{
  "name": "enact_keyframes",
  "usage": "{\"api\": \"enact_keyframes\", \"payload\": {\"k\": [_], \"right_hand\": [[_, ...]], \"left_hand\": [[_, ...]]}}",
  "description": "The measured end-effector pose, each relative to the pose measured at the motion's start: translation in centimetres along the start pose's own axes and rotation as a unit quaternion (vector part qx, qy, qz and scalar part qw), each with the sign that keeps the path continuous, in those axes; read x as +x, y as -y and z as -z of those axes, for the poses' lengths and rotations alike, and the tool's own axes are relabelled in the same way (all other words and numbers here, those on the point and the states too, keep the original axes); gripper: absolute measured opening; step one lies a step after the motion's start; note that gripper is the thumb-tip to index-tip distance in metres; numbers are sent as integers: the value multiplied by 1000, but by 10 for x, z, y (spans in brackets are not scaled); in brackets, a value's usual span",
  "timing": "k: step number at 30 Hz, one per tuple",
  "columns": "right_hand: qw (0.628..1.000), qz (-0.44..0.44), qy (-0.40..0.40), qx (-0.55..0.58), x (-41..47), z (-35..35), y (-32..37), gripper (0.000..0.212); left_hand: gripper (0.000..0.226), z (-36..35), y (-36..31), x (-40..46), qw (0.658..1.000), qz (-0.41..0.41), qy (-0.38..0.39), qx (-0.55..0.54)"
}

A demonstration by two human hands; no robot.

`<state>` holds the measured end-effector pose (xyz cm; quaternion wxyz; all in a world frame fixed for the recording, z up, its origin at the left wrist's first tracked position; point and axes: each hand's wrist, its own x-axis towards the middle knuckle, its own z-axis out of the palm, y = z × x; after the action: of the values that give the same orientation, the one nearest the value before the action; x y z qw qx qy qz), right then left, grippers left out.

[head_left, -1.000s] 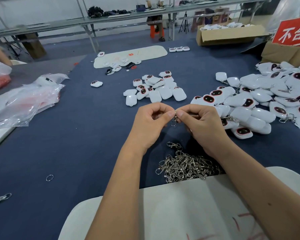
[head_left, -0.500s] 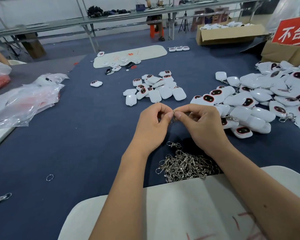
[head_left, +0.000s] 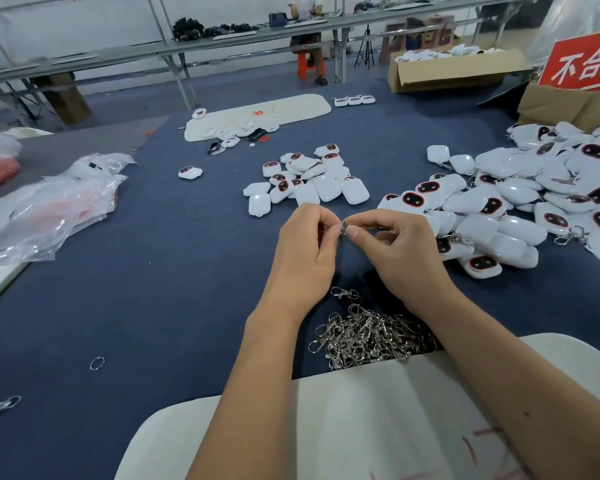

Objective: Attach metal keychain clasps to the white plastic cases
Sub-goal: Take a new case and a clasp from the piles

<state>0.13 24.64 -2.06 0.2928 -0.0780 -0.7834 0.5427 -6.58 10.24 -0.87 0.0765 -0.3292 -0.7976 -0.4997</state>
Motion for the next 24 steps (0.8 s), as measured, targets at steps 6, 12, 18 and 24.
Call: {"api": "enact_keyframes", "payload": {"k": [6,12,18,24], "right_hand": [[999,-6,-2,45,3,1,-2,9],[995,-30,3,100,3,4,-3,11],[985,-42,17,166,2,6,2,17],[965,-72,35,251,3,9,4,17]], "left_hand": [[13,-3,-4,0,1000,-14,2,3],[13,-1,-10,0,1000,-21,-3,-7],[13,-4,-15,-1,997,-56,-43,-6],[11,-11,-19,-1,994,-74,-74,-13]]}}
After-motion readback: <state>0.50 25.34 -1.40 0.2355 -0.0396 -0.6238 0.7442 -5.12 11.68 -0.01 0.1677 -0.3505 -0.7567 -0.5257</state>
